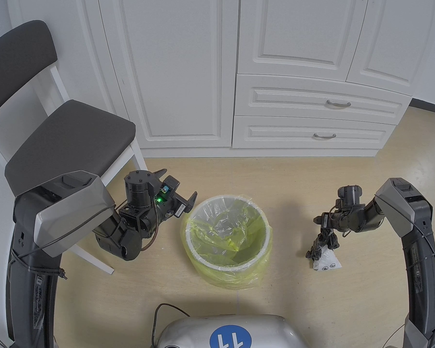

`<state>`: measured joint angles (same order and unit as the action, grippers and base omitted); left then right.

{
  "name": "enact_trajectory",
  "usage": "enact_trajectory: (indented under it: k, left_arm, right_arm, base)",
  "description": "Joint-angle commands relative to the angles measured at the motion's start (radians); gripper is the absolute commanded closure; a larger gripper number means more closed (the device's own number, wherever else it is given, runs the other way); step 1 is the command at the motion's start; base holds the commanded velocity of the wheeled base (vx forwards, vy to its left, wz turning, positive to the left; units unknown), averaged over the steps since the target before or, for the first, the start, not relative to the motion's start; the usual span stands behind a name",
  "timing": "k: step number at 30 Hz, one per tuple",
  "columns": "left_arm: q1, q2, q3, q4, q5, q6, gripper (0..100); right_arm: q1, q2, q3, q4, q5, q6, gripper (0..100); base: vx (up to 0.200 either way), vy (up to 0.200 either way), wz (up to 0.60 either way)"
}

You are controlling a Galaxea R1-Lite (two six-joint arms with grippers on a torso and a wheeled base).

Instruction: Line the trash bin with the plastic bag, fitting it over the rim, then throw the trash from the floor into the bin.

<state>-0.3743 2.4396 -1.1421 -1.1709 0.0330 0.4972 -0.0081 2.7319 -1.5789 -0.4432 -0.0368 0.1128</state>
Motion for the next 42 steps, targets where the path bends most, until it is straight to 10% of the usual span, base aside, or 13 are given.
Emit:
enact_trajectory:
  k: [1,27,28,42]
  left_arm:
    - [-0.003,-0.002,0.033,-0.030,-0.001,0.050,0]
    - [-0.072,-0.338,0.303,-0.363,0.038,0.141,0]
    - [-0.072,-0.344,0.297,-0.363,0.039,0.138,0]
    - [-0.011,-0.359,0.203,-0.365,0.123,0.147,0]
  right_arm:
    - [-0.007,0.045,-0.061,0.067,0.006,0.016,0]
    - [0.019,0.177,-0.408,0.546,-0.071,0.127,0]
    - [0.019,0.177,-0.409,0.546,-0.071,0.127,100]
    - [0.034,0.216,-0.421,0.469,-0.187,0.182,100]
  base:
    - [0.000,0.000,0.00]
    - [0.000,0.000,0.00]
    - [0.000,0.000,0.00]
    - [0.000,0.000,0.00]
